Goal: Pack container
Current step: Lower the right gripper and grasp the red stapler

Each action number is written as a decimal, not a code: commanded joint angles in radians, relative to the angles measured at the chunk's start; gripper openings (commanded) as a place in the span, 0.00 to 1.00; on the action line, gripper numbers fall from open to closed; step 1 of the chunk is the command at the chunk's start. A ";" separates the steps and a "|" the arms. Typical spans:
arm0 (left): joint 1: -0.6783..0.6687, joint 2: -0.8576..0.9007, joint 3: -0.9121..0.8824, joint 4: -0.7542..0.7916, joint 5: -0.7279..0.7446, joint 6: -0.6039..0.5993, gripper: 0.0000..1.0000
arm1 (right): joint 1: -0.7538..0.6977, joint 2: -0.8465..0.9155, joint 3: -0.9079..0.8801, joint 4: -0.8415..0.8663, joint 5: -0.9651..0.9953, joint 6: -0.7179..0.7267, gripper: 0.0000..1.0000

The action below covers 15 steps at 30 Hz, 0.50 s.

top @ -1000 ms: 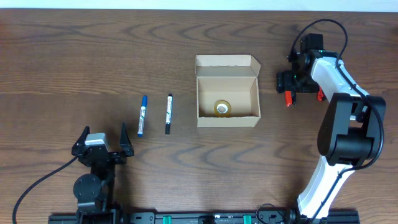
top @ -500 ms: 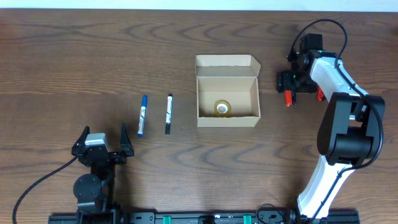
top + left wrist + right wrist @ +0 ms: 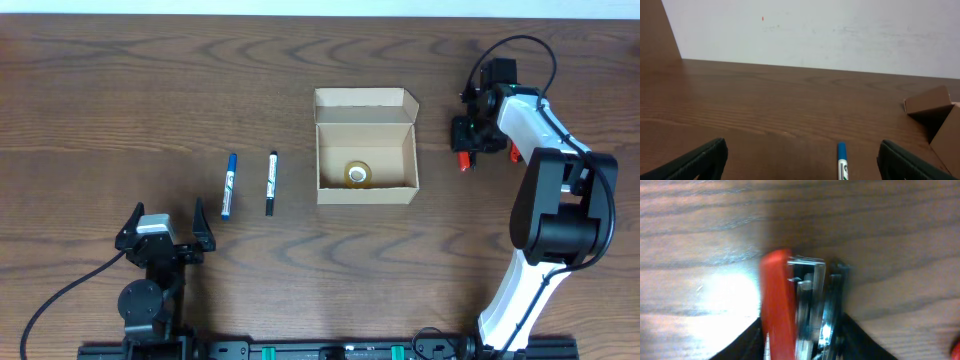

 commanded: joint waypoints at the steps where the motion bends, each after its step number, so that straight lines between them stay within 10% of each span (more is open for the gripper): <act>1: 0.003 -0.006 -0.011 -0.053 0.012 -0.003 0.95 | 0.010 0.011 -0.010 0.001 -0.002 0.007 0.18; 4: 0.003 -0.006 -0.011 -0.053 0.011 -0.003 0.95 | 0.010 0.011 -0.010 0.003 -0.003 0.007 0.01; 15: 0.003 -0.006 -0.011 -0.053 0.011 -0.003 0.95 | 0.015 0.001 0.059 -0.045 -0.059 0.006 0.01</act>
